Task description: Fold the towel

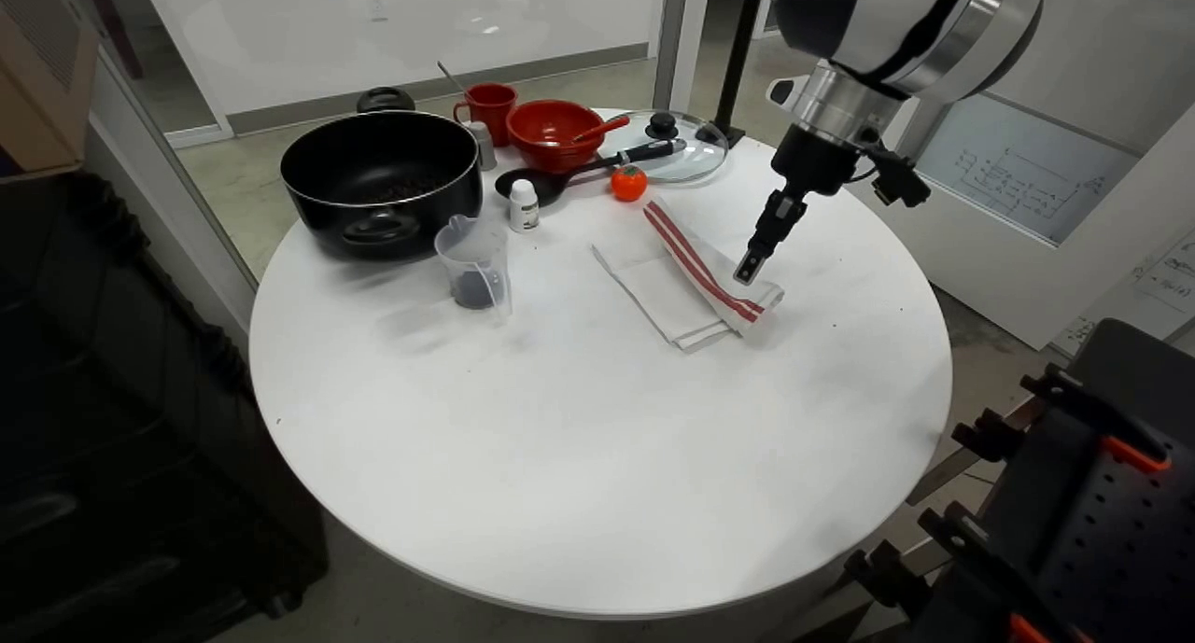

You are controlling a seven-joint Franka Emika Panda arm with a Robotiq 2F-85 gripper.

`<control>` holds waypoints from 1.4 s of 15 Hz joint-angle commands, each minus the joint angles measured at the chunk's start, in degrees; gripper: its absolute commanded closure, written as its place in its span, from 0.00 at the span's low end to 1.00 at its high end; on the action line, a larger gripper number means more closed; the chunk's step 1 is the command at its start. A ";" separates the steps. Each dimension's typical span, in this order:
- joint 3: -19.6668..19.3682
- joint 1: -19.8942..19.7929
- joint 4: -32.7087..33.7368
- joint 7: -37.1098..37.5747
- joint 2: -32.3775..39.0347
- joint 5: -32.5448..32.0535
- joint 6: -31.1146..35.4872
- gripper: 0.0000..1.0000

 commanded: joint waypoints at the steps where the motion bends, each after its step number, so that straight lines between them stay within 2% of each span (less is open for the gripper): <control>1: -0.64 -4.36 4.45 0.68 -0.59 -0.18 -14.07 0.00; 5: -6.28 -4.94 13.63 1.22 4.50 0.88 -31.74 0.00; 7: -8.47 -5.00 16.82 1.58 6.87 2.26 -35.67 0.00; 14: -11.04 -4.62 20.37 0.29 11.85 10.75 -34.26 0.00; 21: -13.15 -1.77 20.60 2.94 13.47 10.09 -32.58 0.00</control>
